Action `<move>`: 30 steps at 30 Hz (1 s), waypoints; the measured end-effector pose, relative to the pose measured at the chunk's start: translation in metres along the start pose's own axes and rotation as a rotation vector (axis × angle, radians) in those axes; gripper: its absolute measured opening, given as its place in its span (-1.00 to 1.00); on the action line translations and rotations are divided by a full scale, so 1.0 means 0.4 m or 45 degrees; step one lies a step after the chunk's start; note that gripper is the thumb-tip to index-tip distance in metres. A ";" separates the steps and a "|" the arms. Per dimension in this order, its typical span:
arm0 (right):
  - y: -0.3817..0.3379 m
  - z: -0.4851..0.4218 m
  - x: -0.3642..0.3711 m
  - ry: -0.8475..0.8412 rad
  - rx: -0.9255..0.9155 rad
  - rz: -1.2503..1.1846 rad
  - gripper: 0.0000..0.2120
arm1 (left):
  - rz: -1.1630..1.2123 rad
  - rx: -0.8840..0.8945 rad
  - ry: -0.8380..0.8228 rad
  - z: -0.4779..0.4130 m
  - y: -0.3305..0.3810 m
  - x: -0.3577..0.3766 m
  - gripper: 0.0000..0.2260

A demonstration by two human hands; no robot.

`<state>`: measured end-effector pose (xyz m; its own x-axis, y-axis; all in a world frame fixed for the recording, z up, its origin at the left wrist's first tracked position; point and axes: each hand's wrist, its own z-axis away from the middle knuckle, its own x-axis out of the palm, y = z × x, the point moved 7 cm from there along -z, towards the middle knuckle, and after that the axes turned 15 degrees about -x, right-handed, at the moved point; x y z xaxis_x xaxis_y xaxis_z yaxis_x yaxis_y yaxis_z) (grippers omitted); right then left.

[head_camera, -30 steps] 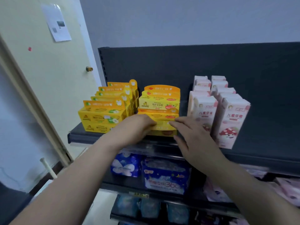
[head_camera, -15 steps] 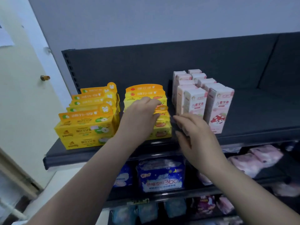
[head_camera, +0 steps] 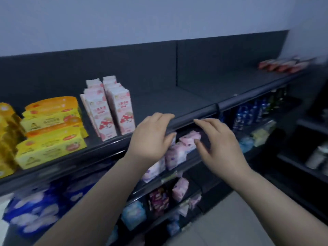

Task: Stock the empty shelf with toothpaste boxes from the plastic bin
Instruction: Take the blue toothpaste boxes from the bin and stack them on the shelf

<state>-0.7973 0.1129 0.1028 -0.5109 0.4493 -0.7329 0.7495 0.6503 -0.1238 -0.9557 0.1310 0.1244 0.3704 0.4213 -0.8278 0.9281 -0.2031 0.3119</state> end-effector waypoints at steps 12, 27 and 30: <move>0.425 0.533 -0.496 -0.038 0.545 0.441 -0.50 | 0.274 0.376 -0.280 0.096 0.730 0.336 -0.58; 0.671 1.104 -0.933 0.017 1.304 0.887 -0.48 | 0.572 1.052 -0.634 0.248 1.529 0.631 -0.54; 0.740 1.180 -1.004 0.023 1.435 0.961 -0.48 | 0.616 1.154 -0.693 0.250 1.680 0.692 -0.55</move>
<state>-0.1717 -0.1642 0.0449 0.1754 0.4838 -0.8574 0.7770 -0.6029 -0.1812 -0.2332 0.0228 0.0584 0.4099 -0.2640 -0.8731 0.2463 -0.8896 0.3846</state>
